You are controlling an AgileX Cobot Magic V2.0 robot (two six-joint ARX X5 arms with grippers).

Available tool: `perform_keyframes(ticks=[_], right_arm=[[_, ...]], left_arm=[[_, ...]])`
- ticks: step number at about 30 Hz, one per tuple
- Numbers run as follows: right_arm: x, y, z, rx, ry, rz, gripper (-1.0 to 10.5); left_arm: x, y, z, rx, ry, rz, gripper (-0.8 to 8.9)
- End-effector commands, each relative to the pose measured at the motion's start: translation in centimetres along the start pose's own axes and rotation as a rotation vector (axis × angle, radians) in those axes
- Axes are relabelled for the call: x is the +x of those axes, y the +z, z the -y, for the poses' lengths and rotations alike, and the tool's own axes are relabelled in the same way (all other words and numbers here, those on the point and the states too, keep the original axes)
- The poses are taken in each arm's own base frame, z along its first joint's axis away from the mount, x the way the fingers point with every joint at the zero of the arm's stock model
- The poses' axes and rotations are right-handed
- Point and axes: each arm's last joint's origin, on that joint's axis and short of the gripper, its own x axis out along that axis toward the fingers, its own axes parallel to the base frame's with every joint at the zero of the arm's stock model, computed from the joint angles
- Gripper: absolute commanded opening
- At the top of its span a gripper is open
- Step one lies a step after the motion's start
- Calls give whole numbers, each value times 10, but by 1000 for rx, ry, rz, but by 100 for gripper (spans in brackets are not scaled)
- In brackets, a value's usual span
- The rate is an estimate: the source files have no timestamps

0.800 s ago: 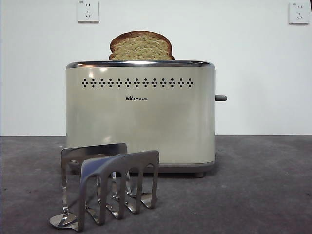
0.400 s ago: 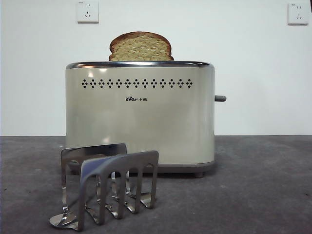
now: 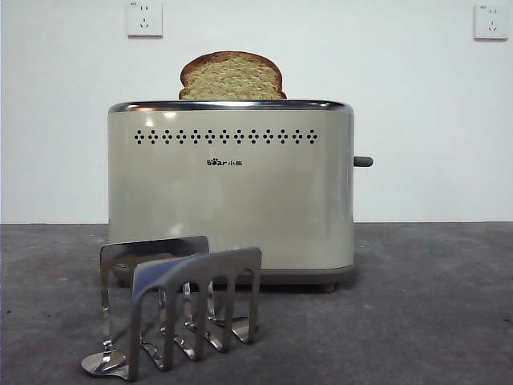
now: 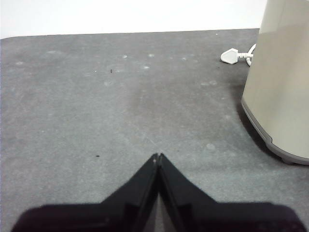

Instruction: Pick up a slice of bread from the rack,put the bread on the toaster,press the button

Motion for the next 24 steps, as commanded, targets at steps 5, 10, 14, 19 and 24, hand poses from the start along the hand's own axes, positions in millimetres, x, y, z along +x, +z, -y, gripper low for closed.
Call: perform_keyframes(ticks=[5,10,14,19,24], right_arm=[[-18,-143,-7,61,16,56,1],[-26,-206,-12,115,95,35,1],[-29,-229,-14,110,131,0,1],[-31,-242,-14,66,113,-6,1],[-33,-251,-15,71,129,-11,1]], left_arm=[[1,-3,0,-10,-1,-6,-3],[1,-3,0,-10,-1,-7,-3],[1,-3,0,-10,-1,-7,-3],[1,-3,0,-10,-1,-7,-3],[1,-3,0,-10,-1,-7,-3]])
